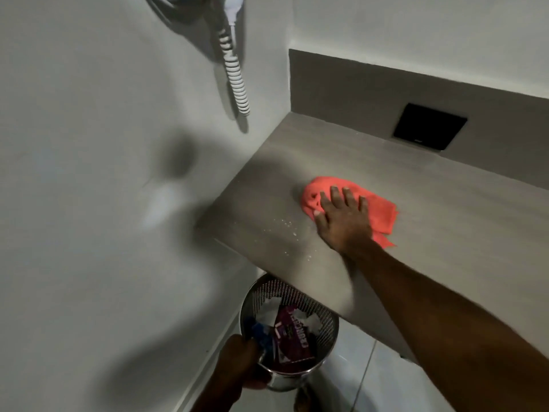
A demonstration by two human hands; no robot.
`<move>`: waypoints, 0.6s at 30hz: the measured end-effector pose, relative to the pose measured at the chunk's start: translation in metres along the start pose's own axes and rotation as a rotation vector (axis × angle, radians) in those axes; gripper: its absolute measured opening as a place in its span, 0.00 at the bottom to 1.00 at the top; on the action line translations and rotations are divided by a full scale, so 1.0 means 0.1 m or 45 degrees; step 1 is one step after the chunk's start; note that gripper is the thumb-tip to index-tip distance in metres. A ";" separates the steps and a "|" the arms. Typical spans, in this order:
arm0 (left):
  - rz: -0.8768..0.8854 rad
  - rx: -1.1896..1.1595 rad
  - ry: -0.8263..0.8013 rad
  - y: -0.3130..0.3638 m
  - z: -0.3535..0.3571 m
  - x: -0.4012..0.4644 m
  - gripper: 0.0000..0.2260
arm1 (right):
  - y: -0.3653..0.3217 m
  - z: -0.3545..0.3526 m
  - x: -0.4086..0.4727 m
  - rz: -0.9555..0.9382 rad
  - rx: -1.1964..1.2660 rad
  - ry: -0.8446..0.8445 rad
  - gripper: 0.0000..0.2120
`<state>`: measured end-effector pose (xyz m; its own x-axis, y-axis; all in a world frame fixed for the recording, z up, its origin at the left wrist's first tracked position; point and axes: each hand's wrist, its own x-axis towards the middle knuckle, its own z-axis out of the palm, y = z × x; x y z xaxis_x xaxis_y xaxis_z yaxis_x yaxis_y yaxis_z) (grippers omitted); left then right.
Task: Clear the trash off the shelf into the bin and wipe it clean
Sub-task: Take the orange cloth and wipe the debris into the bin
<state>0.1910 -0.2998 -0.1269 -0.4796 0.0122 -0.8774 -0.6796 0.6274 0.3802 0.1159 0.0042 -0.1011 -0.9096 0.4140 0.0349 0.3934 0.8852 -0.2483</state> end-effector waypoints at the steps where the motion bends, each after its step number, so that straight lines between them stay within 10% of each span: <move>1: -0.001 0.013 -0.013 0.01 -0.05 0.04 0.19 | -0.10 0.15 0.07 0.005 -0.054 -0.033 0.26; 12: 0.119 0.069 -0.022 -0.02 -0.24 -0.01 0.14 | -1.07 0.48 -1.04 -0.621 0.542 -0.207 0.24; 15: 0.531 0.044 0.201 -0.01 -0.08 0.05 0.24 | -0.70 0.60 -1.84 -0.488 0.801 -0.240 0.20; 18: 0.080 0.309 -0.006 -0.34 0.25 0.06 0.24 | -0.11 0.76 -2.46 -0.168 0.917 -0.247 0.22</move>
<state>0.2250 -0.3020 -0.1521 -0.5138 0.0603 -0.8558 -0.4950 0.7939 0.3531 0.3253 -0.1235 -0.1806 -0.9766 0.2102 -0.0464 0.1556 0.5401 -0.8271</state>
